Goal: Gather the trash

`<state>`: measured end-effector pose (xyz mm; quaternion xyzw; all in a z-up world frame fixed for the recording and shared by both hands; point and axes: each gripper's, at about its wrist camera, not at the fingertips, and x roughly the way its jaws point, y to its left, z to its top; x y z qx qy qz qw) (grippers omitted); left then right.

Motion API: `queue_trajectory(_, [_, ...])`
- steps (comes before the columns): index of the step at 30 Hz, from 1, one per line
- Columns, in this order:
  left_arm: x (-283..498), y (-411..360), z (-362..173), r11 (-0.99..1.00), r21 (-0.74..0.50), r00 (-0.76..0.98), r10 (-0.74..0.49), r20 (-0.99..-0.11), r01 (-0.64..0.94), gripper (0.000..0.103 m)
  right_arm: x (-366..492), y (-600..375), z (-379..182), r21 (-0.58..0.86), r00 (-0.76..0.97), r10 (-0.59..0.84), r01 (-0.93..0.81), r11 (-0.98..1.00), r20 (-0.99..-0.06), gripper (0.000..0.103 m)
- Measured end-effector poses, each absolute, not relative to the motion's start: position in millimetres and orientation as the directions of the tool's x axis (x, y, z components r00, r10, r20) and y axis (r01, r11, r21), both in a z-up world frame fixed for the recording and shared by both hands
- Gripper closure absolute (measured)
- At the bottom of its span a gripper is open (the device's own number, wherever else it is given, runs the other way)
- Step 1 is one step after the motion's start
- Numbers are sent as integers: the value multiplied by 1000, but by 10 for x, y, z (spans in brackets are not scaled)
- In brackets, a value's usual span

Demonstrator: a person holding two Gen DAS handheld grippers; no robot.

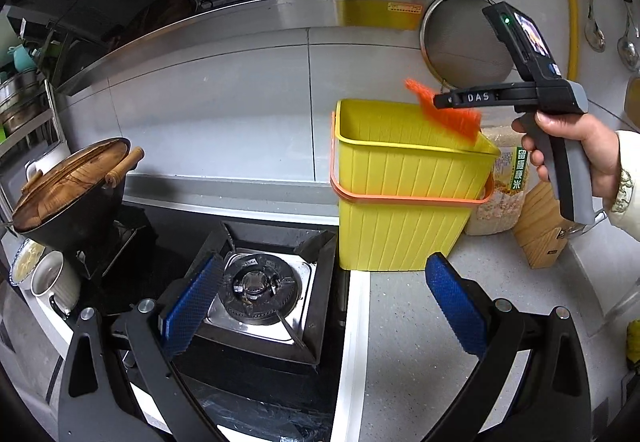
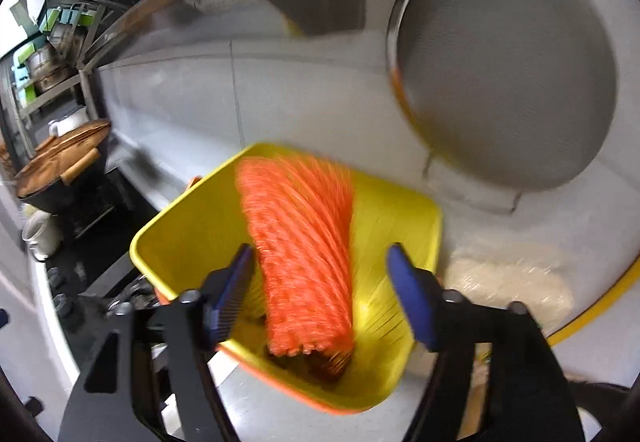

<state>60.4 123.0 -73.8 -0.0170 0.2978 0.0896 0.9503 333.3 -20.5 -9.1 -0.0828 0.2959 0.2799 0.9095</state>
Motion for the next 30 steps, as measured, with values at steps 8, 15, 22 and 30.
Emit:
queue_trajectory(8, [652, 1133, -766, 987, 20, 808, 141, -572, -158, 4, 3174, -372, -30, 17, 683, 483, -569, 822, -548, 16])
queue_trajectory(15, [711, 1066, -718, 988, 48, 817, 150, -558, -148, 4, 2900, -600, 35, -53, 723, 465, -567, 822, -511, 13])
queue_trajectory(22, [793, 1058, -598, 985, 54, 827, 169, -536, -166, 4, 2605, -817, 43, -73, 729, 472, -577, 814, -496, 8])
queue_trajectory(30, [868, 936, -467, 985, 82, 847, 172, -502, -152, 4, 2376, -1020, 22, -116, 743, 455, -574, 811, -491, 8])
